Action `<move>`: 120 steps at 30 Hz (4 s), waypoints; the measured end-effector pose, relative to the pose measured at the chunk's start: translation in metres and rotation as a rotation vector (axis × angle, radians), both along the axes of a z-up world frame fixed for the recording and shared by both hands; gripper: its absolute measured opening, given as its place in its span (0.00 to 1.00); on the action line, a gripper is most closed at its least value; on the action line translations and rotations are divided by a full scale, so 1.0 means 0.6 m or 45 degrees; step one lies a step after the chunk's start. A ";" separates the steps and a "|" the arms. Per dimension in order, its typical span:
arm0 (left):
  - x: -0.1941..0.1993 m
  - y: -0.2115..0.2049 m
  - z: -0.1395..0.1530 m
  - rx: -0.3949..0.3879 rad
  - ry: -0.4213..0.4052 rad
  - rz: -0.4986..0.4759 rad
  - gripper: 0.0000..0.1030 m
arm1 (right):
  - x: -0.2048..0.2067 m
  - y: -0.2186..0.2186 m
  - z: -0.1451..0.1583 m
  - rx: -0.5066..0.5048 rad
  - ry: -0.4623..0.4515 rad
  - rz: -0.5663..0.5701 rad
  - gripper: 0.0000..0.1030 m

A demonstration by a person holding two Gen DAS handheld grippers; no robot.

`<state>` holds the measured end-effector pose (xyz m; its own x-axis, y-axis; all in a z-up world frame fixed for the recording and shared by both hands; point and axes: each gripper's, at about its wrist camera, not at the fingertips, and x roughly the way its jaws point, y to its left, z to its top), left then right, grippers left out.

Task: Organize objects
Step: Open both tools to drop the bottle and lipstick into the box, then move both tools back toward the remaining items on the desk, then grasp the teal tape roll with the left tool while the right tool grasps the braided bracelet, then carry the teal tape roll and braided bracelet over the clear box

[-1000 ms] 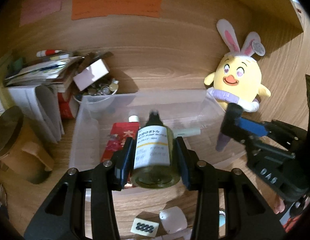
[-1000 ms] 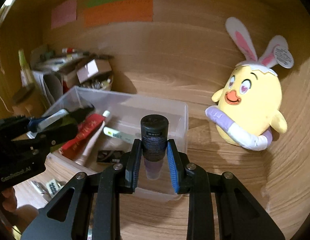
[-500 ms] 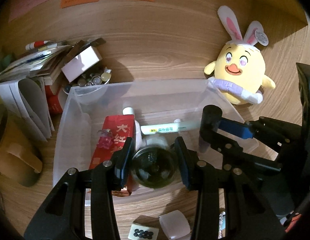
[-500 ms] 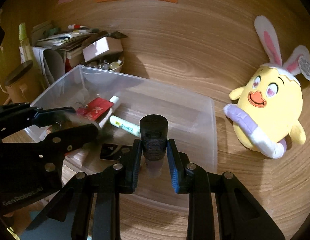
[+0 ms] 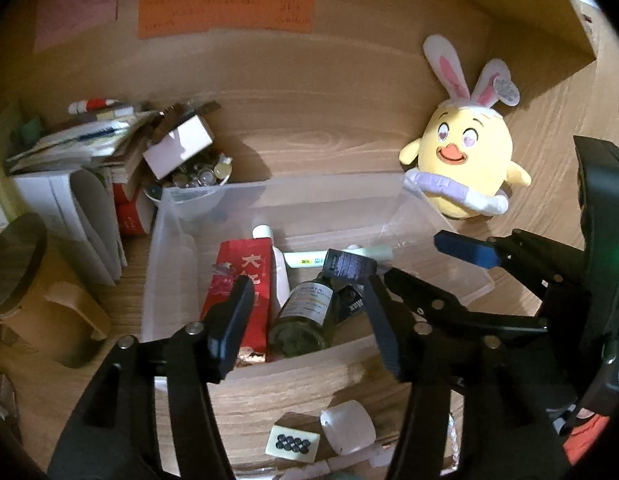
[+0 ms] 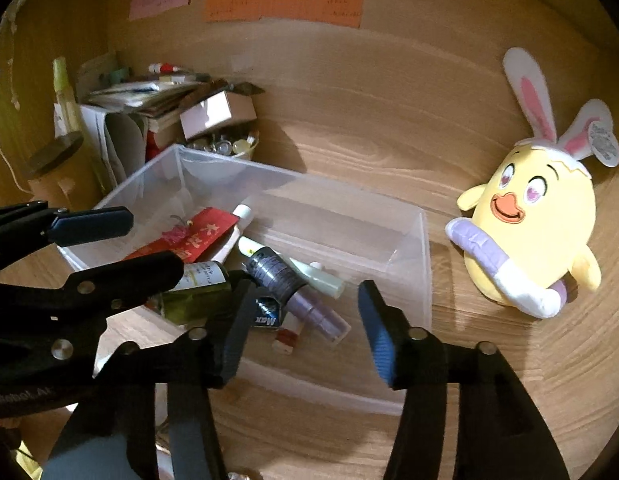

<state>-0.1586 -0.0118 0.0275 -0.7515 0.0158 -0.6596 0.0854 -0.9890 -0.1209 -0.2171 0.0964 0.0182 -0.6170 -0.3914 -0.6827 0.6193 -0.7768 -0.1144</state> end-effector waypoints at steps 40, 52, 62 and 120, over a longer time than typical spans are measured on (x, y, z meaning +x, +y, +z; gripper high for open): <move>0.185 0.021 -0.056 -0.008 -0.047 -0.011 0.86 | 0.199 0.124 -0.081 -0.180 -0.206 0.010 0.78; 0.187 0.044 -0.095 0.027 -0.117 -0.072 0.61 | 0.216 0.110 -0.116 -0.150 -0.255 0.038 0.51; 0.178 0.043 -0.112 0.077 -0.145 -0.085 0.34 | 0.216 0.110 -0.117 -0.148 -0.247 0.036 0.18; 0.111 -0.021 0.055 -0.006 0.205 0.075 0.17 | 0.102 0.067 0.081 -0.386 0.123 -0.017 0.12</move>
<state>-0.0918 -0.0243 0.0603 -0.8472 -0.0341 -0.5302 0.1228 -0.9835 -0.1330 -0.1559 0.1367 0.0667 -0.6794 -0.5600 -0.4741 0.6067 -0.7922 0.0662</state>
